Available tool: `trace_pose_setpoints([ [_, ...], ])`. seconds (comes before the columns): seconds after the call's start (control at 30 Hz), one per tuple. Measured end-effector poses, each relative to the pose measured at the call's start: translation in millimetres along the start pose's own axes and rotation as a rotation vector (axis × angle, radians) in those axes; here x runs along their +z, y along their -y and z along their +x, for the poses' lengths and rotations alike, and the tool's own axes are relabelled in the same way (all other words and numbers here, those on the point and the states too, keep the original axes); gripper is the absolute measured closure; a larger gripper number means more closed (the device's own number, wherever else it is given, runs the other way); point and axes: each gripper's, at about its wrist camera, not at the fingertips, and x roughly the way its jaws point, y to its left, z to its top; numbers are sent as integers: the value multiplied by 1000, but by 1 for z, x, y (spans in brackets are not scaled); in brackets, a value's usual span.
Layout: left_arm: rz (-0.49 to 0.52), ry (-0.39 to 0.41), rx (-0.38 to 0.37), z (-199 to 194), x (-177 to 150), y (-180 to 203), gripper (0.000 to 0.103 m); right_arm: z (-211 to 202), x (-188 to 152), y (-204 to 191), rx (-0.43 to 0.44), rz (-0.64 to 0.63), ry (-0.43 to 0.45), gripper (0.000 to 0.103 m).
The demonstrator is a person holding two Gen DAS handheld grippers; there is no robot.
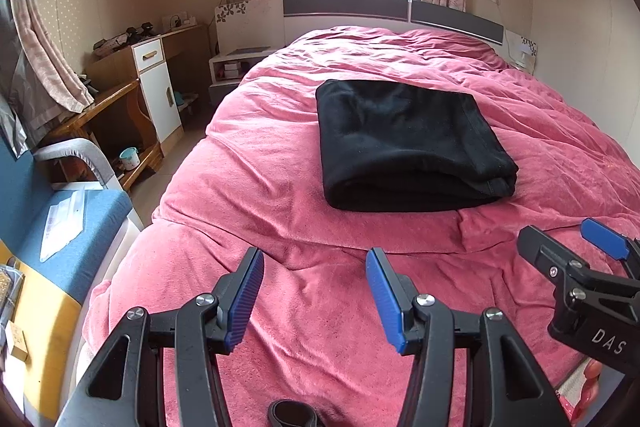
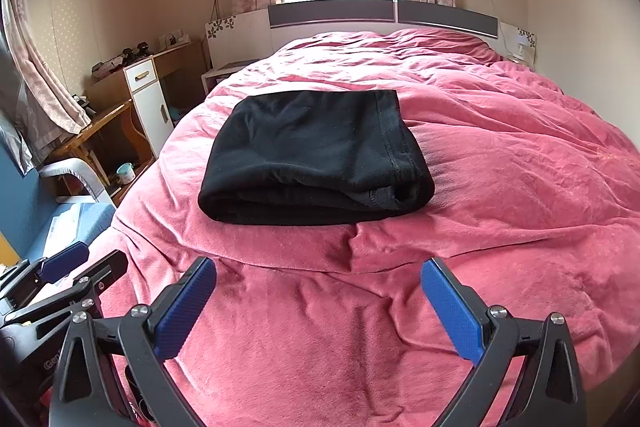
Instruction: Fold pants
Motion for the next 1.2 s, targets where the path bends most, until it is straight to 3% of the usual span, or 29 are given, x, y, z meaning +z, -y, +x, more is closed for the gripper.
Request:
trace_pose_setpoints([
  [0.93, -23, -66, -27, 9, -4, -2, 49, 6, -4, -2, 5, -8, -30, 0],
  [1.2, -4, -49, 11, 12, -8, 0, 49, 10, -5, 0, 5, 1, -45, 0],
])
